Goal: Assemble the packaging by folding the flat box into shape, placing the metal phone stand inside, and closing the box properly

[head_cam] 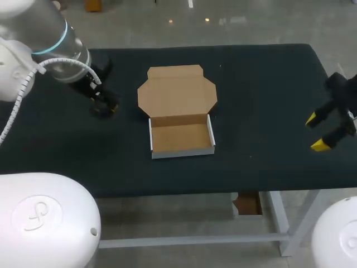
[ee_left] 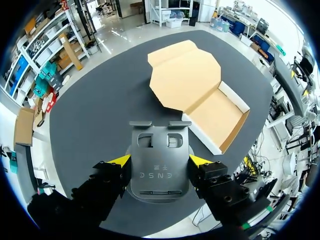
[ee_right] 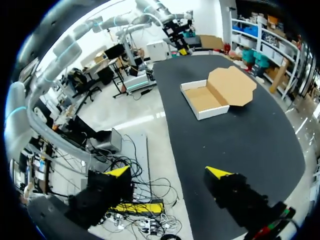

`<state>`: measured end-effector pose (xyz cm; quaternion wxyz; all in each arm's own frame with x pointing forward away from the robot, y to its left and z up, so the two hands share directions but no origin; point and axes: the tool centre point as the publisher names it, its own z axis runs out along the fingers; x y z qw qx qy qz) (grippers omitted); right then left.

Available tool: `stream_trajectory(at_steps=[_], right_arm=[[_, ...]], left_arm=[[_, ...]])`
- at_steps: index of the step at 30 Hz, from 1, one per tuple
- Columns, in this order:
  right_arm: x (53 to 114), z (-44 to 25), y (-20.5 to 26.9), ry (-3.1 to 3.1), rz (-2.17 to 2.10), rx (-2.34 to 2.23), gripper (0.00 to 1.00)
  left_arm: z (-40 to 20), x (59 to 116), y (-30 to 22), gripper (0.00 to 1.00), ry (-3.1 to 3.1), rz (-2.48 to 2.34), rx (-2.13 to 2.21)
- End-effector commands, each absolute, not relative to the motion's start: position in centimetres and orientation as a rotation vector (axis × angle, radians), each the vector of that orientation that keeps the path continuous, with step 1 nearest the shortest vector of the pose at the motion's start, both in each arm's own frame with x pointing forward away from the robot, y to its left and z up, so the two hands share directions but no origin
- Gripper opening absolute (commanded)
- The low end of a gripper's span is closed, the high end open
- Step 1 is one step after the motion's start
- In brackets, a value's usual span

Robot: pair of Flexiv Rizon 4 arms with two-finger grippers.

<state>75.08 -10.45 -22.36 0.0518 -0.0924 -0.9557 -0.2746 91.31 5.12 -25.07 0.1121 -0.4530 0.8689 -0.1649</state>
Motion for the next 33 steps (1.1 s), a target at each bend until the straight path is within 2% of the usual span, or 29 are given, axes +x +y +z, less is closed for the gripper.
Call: stream_trajectory(at_steps=[1, 12, 24, 33], right_arm=[[75.8, -23.2, -9.5, -2.935, -0.712, -0.237, 1.0], [76.7, -23.9, -9.5, -3.042, -0.705, -0.45, 1.0], [78.5, -24.2, -9.5, -3.084, -0.75, -0.475, 1.0], [80.7, -26.2, -7.4, -3.054, -0.82, -0.429, 1.0]], left_arm=[[-25.0, 90.9, 4.4, 0.0, 2.551, -0.462, -1.323], [-25.3, 90.1, 3.5, 0.0, 2.581, -0.452, -1.304], [-25.4, 89.6, 3.0, 0.0, 2.606, -0.442, -1.285], [-26.0, 89.8, 2.4, 0.0, 2.627, -0.43, -1.278]])
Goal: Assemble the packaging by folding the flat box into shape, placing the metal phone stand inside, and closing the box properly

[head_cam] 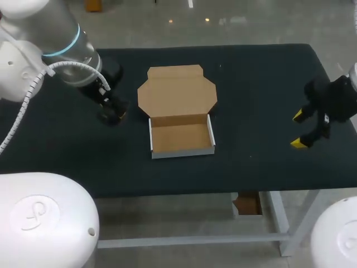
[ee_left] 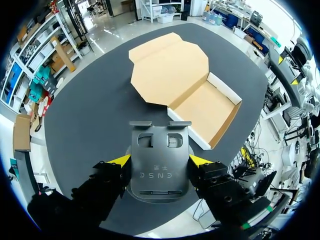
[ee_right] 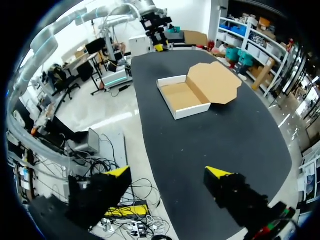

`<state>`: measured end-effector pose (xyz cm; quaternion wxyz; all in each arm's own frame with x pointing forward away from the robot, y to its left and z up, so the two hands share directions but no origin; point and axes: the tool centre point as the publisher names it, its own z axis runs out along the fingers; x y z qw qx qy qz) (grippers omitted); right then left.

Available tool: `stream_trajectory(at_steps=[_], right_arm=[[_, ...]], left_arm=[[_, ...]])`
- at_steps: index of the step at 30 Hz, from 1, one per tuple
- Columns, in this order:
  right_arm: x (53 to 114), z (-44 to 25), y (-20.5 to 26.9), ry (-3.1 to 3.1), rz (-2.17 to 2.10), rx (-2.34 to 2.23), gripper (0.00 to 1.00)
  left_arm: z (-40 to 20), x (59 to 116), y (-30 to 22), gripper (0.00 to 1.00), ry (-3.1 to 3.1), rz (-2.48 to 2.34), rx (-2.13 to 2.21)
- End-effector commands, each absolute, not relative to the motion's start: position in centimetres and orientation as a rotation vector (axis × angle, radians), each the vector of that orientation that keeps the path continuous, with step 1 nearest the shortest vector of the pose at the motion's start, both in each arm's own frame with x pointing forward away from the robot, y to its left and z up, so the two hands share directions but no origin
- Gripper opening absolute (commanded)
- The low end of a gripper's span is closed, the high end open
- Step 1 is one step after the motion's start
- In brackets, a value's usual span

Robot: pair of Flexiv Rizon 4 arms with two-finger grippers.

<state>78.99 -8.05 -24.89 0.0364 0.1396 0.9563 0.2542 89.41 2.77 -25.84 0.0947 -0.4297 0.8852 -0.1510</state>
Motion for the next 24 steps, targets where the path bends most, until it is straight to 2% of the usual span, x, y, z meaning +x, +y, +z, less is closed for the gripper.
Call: stream_trajectory(at_steps=[1, 10, 24], right_arm=[[81.0, -26.3, -7.3, 2.964, 0.792, 0.413, 1.0], [83.1, -27.1, -7.1, 2.961, 0.8, 0.441, 1.0], [83.2, -27.1, -7.1, 2.953, 0.825, 0.447, 1.0]], left_arm=[[-26.0, 89.8, 2.4, 0.0, 2.629, -0.428, -1.278], [-26.2, 90.1, 2.2, 0.0, 2.639, -0.425, -1.281], [-26.2, 89.7, 0.0, 0.0, 2.65, -0.454, -1.251]])
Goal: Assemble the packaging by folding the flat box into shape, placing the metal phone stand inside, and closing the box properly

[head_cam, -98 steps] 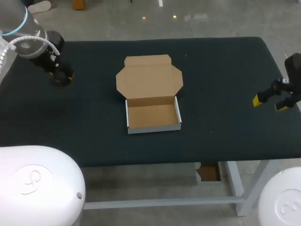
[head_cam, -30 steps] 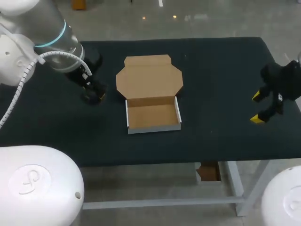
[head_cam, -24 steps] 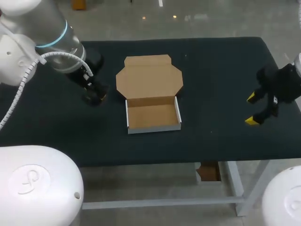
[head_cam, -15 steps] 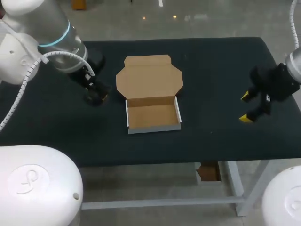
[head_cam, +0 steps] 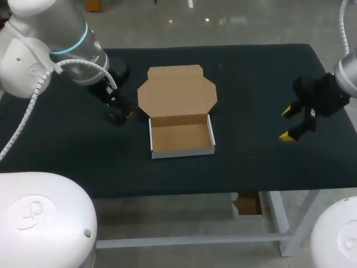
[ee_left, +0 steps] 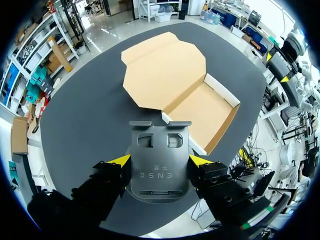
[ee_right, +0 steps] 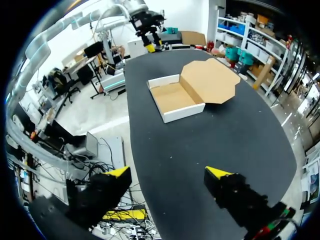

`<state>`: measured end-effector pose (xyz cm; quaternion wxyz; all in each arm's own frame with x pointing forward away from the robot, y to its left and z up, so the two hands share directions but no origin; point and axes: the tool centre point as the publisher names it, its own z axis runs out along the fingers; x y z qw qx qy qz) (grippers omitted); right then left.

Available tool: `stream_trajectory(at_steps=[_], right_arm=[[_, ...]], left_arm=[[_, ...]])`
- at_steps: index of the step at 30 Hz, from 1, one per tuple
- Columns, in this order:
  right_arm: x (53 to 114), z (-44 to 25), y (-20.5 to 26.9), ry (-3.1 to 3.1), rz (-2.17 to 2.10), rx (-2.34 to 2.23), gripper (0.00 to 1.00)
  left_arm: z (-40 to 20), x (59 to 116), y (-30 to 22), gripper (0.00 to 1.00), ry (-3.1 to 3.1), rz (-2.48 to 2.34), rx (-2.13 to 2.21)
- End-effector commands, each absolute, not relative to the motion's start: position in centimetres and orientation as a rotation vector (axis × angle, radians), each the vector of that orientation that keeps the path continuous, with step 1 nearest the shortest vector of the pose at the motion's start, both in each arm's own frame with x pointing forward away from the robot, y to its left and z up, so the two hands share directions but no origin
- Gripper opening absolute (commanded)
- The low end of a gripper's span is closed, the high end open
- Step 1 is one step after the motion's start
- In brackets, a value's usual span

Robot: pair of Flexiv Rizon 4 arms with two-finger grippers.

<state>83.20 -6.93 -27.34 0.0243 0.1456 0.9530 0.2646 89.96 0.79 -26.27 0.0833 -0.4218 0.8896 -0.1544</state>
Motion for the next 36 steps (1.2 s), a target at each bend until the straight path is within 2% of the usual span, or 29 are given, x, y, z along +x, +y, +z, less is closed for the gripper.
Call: stream_trajectory(at_steps=[1, 36], right_arm=[[83.2, -27.1, -7.1, 2.953, 0.825, 0.447, 1.0], [83.2, -27.1, -7.1, 2.953, 0.825, 0.447, 1.0]], left_arm=[[-26.2, 89.6, -0.3, 0.0, 2.651, -0.456, -1.243], [-28.6, 89.6, -10.7, 0.0, 2.775, -0.54, -1.1]])
